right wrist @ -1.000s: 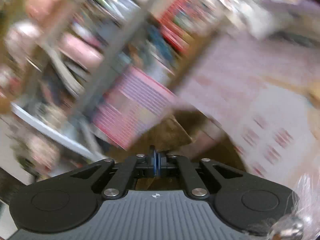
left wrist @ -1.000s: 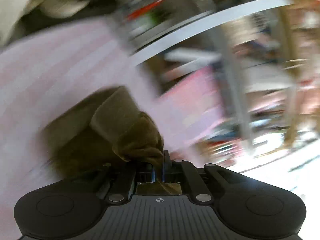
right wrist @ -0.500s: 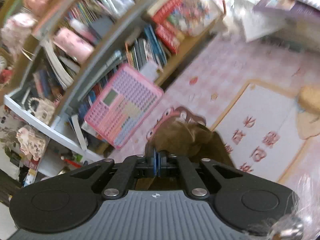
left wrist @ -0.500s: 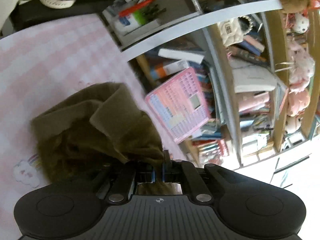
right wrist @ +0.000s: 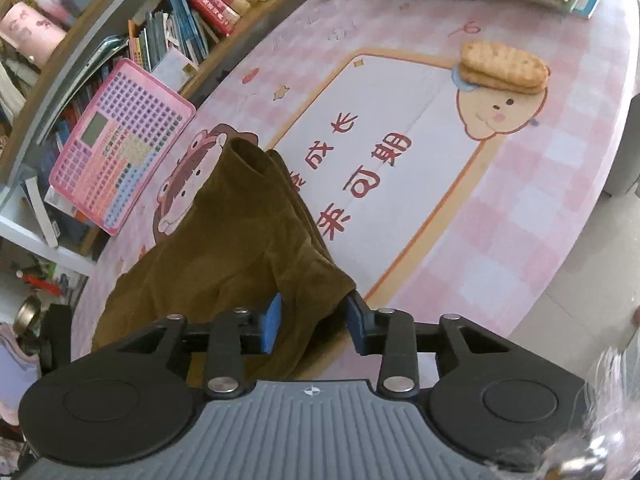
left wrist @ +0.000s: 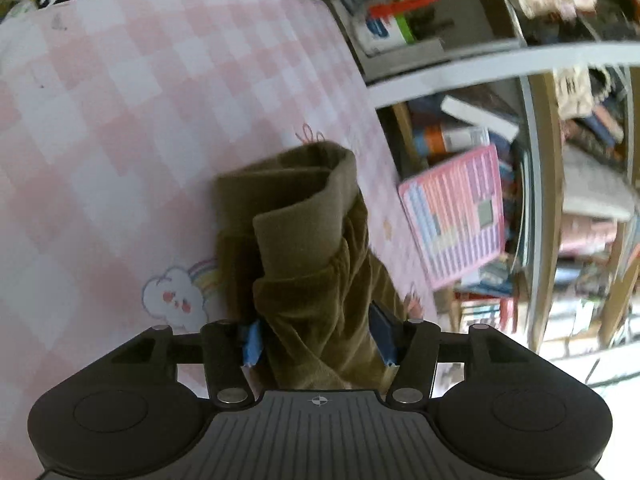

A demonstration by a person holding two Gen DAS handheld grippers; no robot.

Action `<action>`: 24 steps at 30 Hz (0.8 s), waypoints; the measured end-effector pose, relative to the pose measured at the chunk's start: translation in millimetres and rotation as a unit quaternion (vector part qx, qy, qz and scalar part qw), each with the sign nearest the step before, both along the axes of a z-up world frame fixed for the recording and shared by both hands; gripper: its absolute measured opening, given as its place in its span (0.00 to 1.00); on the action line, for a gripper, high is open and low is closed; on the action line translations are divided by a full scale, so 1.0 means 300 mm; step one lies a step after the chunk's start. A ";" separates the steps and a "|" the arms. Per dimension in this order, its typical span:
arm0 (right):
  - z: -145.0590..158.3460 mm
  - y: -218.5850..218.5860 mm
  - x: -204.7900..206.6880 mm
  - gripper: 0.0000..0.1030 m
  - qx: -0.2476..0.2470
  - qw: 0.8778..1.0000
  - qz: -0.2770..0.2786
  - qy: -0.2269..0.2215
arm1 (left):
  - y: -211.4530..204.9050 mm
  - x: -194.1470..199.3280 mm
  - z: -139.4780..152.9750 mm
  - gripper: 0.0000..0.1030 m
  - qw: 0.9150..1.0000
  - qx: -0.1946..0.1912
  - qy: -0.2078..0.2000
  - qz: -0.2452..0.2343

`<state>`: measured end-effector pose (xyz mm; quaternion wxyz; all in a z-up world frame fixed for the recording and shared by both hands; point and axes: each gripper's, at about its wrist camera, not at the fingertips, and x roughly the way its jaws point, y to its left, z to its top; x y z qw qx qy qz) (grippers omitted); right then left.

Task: Fold clothes

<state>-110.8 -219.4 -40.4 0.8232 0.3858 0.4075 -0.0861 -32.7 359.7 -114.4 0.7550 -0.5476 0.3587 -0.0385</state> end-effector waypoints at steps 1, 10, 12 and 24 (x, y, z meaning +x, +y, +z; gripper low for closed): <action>-0.001 0.003 0.006 0.10 0.003 1.000 0.004 0.003 | -0.003 0.009 0.009 0.38 1.000 0.004 -0.004 0.001; 0.097 0.019 -0.011 0.07 -0.046 0.998 0.012 -0.041 | 0.001 0.050 0.005 0.05 0.997 0.068 0.007 -0.028; 0.072 0.024 -0.015 0.09 -0.057 0.998 0.013 -0.018 | 0.009 0.018 -0.012 0.21 0.998 0.063 0.014 -0.023; -0.003 0.074 0.071 0.26 -0.090 0.994 0.052 0.025 | 0.021 0.052 -0.052 0.34 0.997 0.032 0.023 0.061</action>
